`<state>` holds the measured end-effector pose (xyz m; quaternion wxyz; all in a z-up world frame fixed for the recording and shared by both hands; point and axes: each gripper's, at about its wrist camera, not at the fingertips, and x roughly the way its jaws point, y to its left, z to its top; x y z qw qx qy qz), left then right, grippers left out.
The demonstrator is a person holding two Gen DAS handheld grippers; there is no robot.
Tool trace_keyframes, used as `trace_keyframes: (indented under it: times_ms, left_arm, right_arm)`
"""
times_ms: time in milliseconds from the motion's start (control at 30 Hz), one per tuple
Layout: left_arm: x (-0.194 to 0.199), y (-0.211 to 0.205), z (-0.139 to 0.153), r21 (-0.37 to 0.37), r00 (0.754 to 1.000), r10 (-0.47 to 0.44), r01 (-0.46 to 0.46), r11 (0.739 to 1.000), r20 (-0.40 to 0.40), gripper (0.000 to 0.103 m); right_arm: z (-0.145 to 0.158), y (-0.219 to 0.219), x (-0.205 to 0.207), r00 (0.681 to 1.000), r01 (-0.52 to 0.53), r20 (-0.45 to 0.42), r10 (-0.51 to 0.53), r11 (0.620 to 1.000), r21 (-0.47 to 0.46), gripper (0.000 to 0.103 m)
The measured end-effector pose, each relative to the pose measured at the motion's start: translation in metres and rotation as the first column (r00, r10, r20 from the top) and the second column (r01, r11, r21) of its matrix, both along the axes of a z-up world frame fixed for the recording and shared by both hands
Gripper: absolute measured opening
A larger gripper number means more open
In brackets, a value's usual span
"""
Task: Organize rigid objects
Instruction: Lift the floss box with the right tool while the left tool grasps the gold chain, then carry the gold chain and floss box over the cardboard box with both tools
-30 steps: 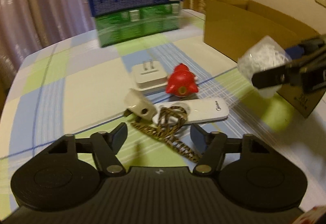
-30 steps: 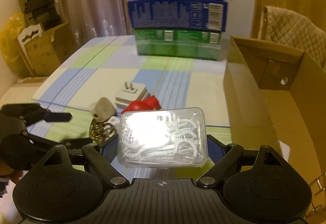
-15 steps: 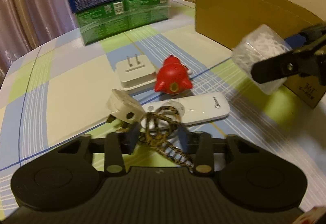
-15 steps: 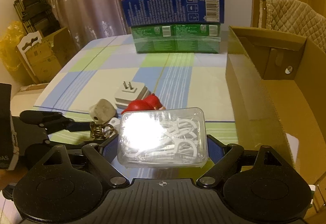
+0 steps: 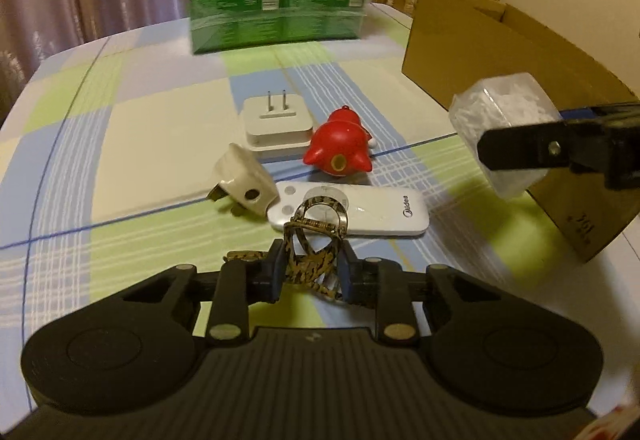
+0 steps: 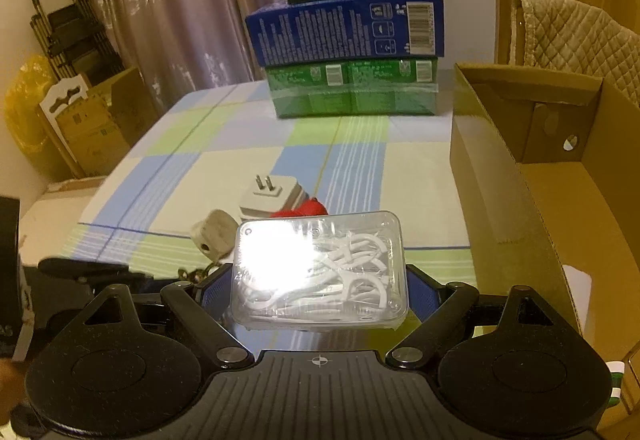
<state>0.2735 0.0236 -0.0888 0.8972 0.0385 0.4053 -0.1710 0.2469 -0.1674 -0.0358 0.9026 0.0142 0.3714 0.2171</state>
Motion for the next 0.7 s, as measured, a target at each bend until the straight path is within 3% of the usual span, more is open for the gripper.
trace_keyframes:
  times_ms: [133,433,700]
  left_arm:
    - [-0.013,-0.001,0.011,0.009,0.999,0.015,-0.015,1.000,0.036,0.022]
    - [-0.056,0.009,0.038,-0.080,0.991,0.121,-0.116,0.990,0.061,0.022]
    - [-0.091,0.006,0.062,-0.103,0.979,0.183,-0.173,0.979,0.091,0.022]
  right_arm:
    - [0.007,0.001,-0.005,1.000,0.008,0.011,-0.008,1.000,0.009,0.084]
    - [0.022,-0.001,-0.024,0.999,0.020,0.046,-0.021,0.999,0.032,0.084]
    - [0.038,-0.011,-0.053,0.995,0.028,0.092,-0.034,0.998,0.064,0.084]
